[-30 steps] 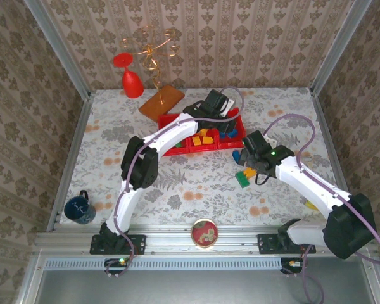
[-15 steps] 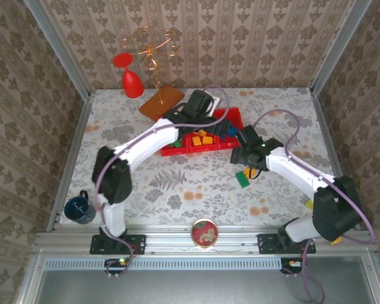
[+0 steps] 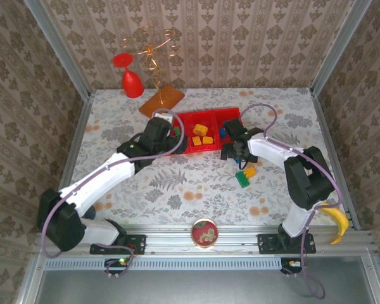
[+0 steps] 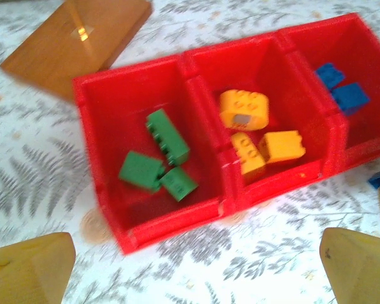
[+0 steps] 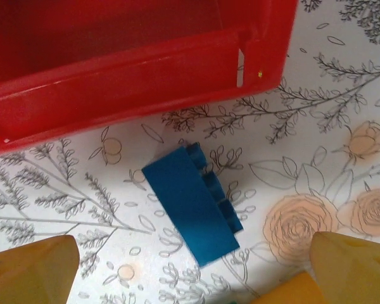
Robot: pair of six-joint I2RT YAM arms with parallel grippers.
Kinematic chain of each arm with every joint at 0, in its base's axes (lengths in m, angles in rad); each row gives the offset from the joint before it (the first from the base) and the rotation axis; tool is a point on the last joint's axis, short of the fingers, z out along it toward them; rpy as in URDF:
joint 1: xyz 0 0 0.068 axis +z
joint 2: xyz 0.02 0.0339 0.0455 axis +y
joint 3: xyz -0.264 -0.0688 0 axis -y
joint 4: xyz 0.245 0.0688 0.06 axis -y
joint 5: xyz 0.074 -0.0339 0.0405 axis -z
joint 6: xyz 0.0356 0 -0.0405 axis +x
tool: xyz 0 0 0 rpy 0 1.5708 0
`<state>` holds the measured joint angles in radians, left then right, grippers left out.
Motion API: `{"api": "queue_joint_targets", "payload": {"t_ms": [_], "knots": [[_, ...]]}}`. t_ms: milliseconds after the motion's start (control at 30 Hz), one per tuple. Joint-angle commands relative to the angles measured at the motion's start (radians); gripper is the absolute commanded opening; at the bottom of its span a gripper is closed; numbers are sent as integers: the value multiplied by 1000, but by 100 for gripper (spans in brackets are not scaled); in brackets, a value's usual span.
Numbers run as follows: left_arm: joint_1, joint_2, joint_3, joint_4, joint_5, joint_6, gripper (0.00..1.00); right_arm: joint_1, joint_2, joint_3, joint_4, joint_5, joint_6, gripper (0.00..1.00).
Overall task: Sort the legos into containers by color
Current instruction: Pick up the lego from the center of the table.
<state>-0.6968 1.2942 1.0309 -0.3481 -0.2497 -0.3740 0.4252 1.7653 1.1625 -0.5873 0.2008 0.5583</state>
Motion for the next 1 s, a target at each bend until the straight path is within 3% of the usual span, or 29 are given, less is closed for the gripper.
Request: {"api": "queue_joint_targets", "payload": {"t_ms": [0,233,500,967], "knots": [[24,-95,-76,0,-50,-61,100,-10,43,31,11,-22,-30,95],[79,-198,-171,-19,-56,-110,100,-23,96,42,36,-51,-38,91],[114,-207,-190,-16,-30,-132,100,-25,133,45,45,-76,-40,83],[157,-202,-213,-14,7,-165,100,-22,105,9,73,-113,-39,54]]}}
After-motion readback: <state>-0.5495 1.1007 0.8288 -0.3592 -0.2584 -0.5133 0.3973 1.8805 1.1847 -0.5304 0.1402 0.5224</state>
